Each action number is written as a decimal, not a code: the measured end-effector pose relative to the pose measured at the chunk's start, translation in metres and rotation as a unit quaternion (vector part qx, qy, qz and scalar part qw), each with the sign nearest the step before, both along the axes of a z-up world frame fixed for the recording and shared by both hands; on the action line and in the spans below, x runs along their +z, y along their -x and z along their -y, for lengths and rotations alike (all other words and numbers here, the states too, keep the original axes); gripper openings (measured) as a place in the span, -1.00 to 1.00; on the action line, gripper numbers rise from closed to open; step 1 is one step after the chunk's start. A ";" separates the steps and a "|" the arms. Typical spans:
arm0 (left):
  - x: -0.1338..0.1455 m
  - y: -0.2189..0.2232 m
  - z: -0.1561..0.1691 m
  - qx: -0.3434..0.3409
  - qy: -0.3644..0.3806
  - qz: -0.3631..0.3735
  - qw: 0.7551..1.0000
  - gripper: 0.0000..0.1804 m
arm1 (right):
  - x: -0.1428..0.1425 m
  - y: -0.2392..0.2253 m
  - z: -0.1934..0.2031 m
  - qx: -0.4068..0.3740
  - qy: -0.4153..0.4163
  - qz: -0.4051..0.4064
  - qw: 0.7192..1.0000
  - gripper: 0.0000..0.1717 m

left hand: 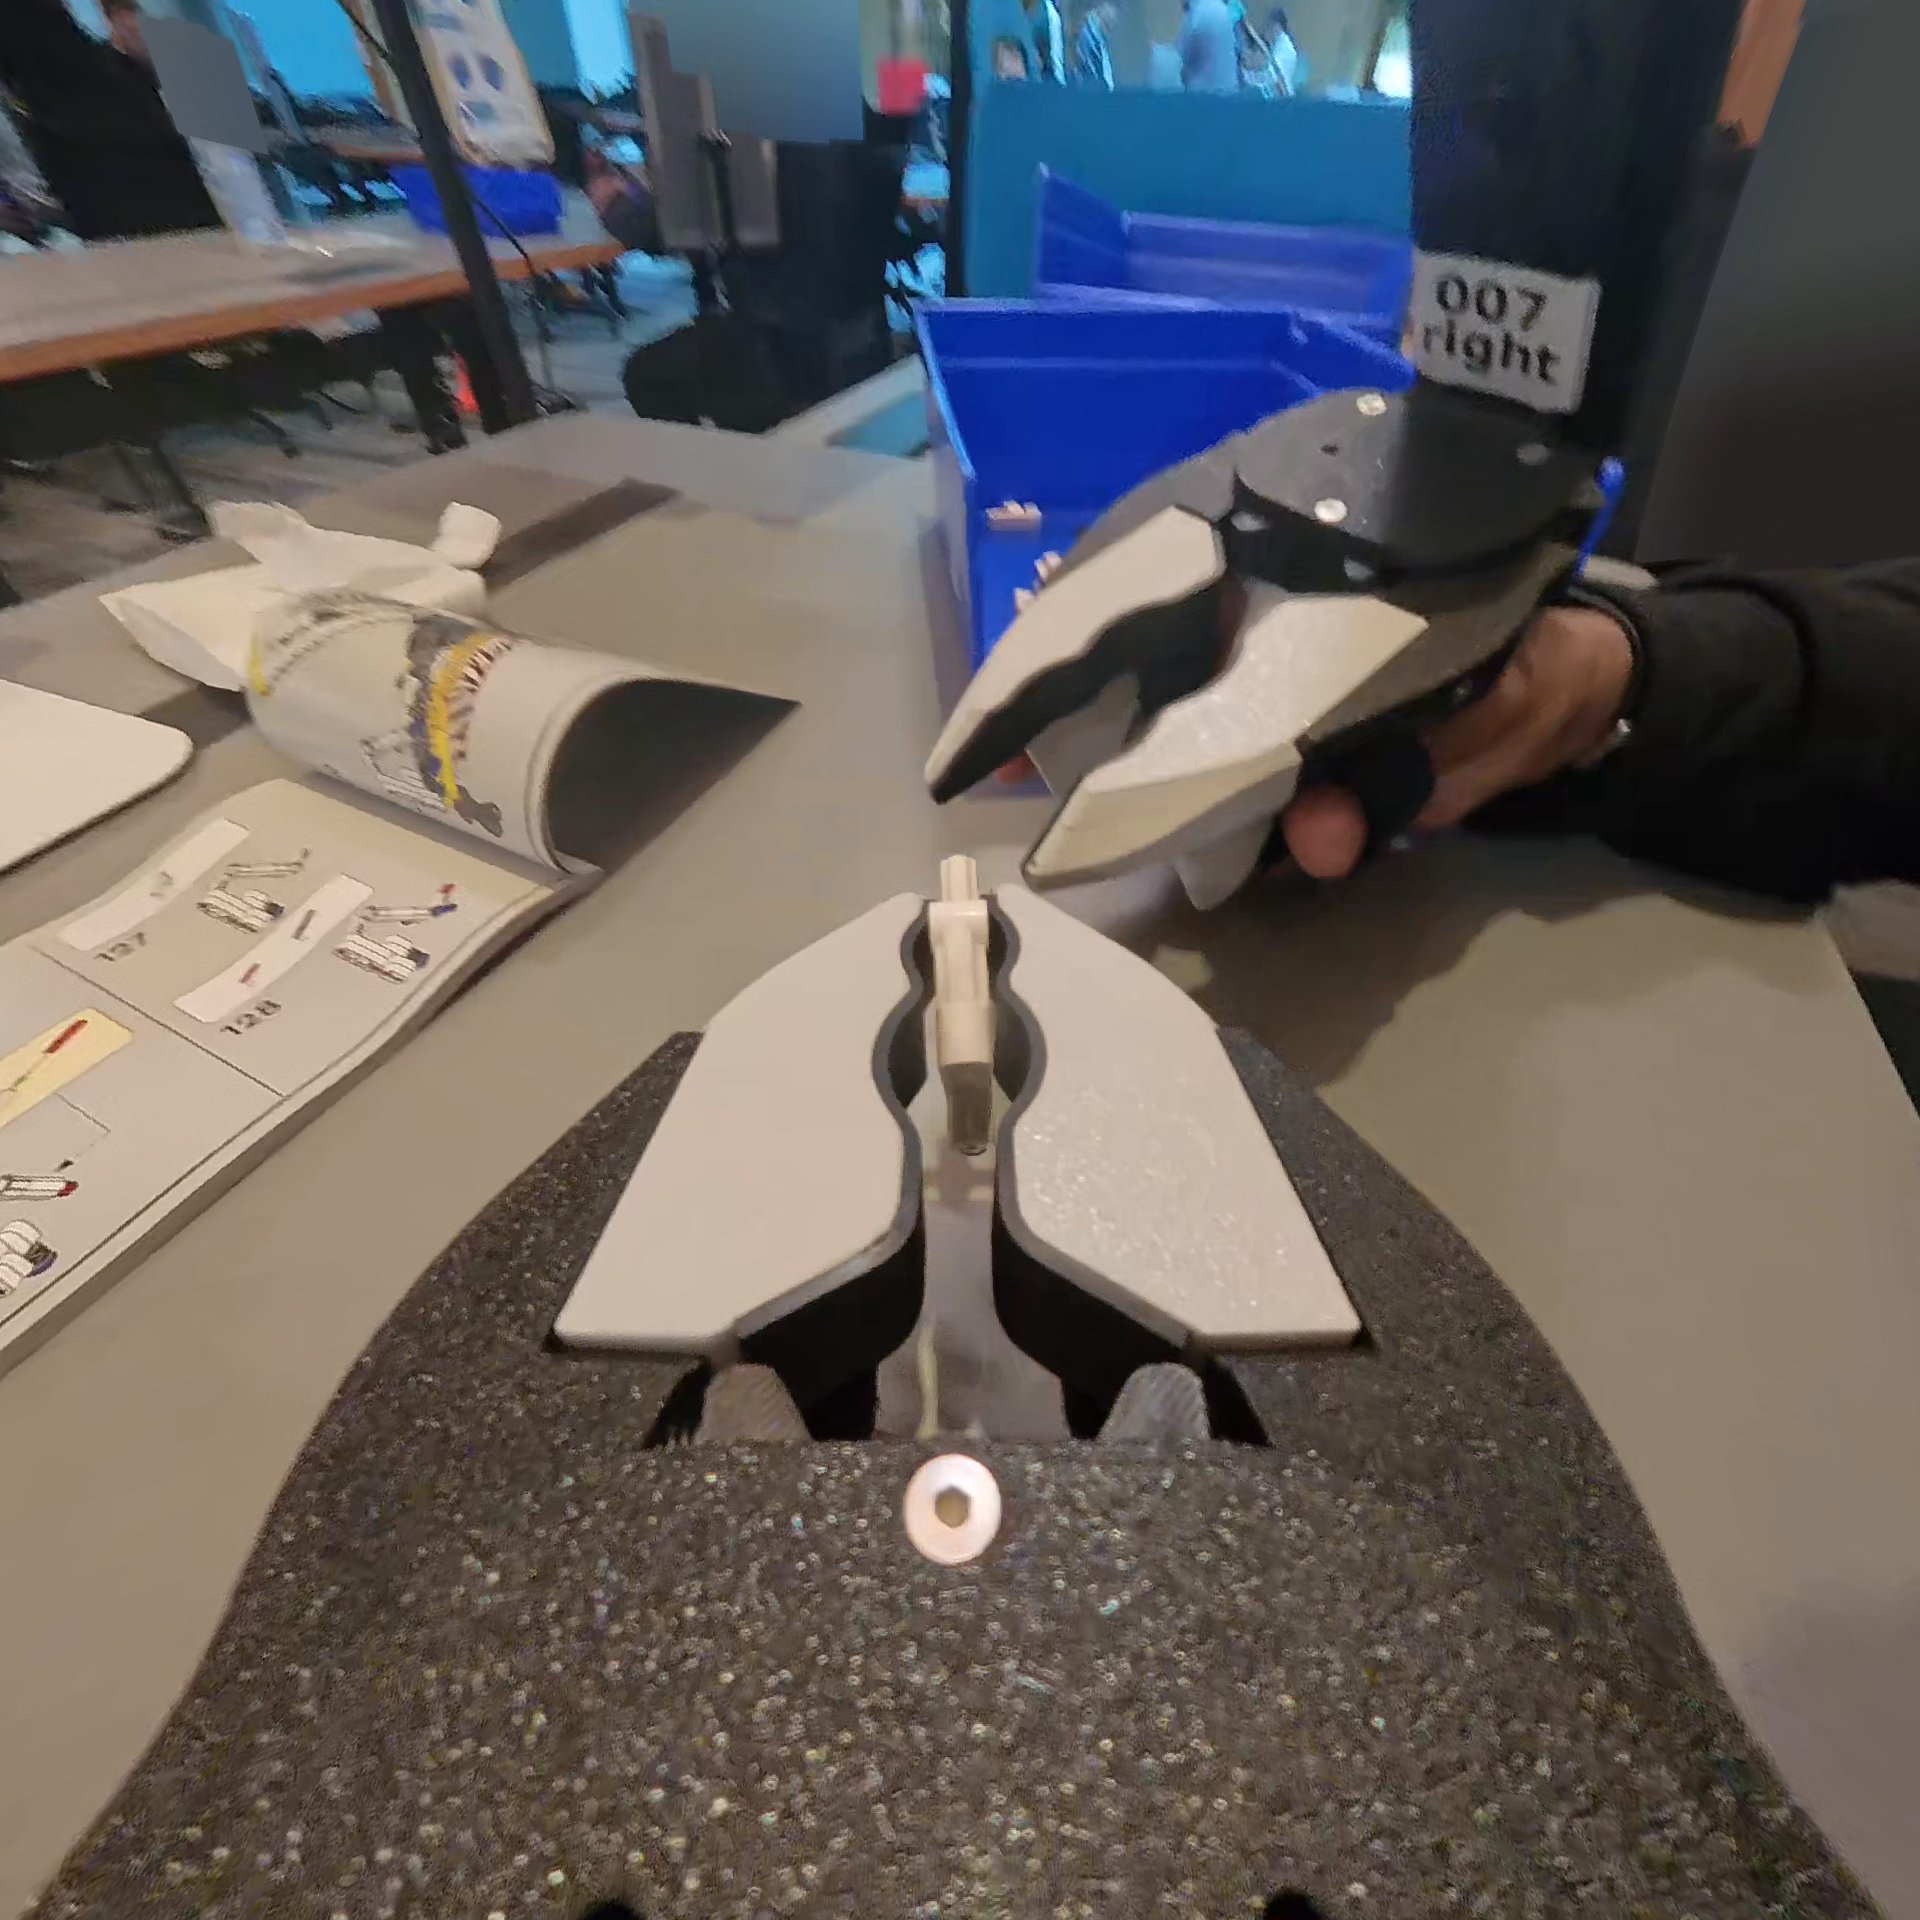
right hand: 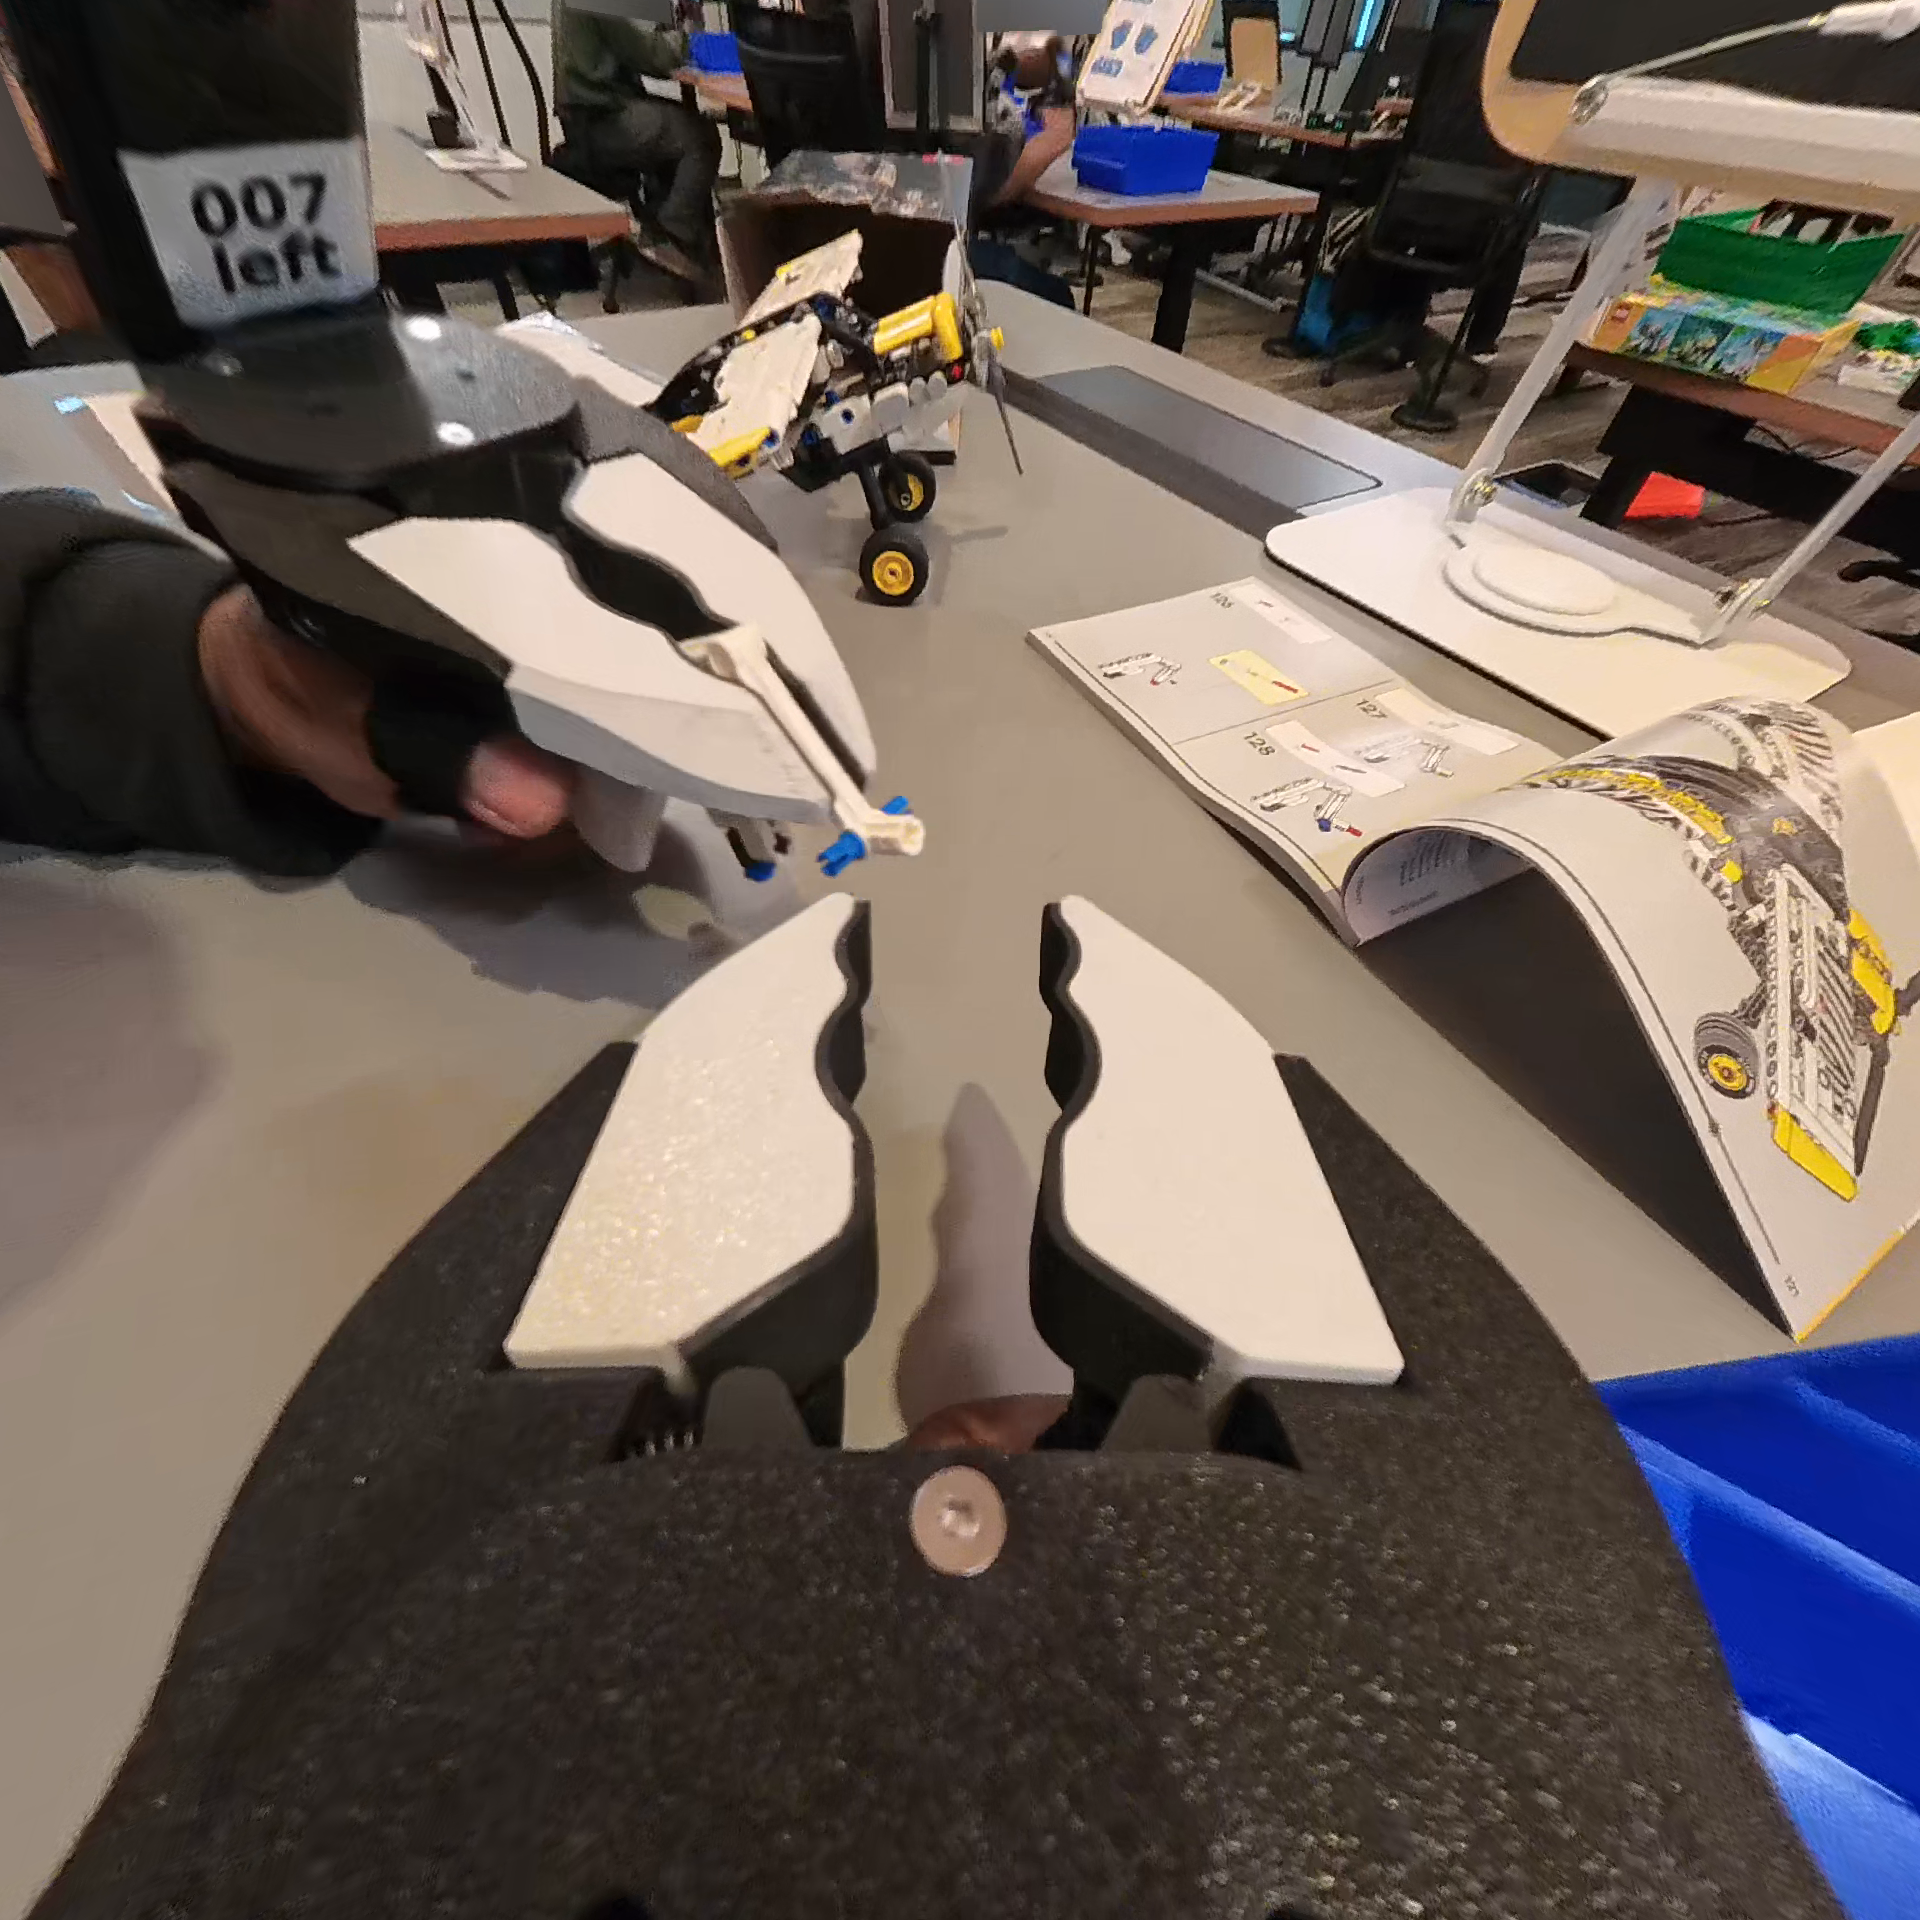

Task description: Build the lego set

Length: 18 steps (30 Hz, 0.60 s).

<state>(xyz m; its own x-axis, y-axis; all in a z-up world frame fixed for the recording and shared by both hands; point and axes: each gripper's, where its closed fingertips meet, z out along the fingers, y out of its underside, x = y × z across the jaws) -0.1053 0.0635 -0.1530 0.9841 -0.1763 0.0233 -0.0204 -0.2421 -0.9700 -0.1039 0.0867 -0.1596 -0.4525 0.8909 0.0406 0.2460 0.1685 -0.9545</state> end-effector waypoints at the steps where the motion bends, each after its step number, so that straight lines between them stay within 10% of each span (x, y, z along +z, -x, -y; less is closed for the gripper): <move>1: -0.003 -0.002 0.004 -0.015 0.016 -0.002 1.000 -0.91 | -0.003 -0.001 0.001 0.003 -0.005 0.010 1.000 -0.67; 18: -0.052 -0.031 0.032 -0.141 0.178 -0.062 0.972 -0.91 | -0.069 -0.042 0.012 0.042 -0.119 0.225 0.966 -0.75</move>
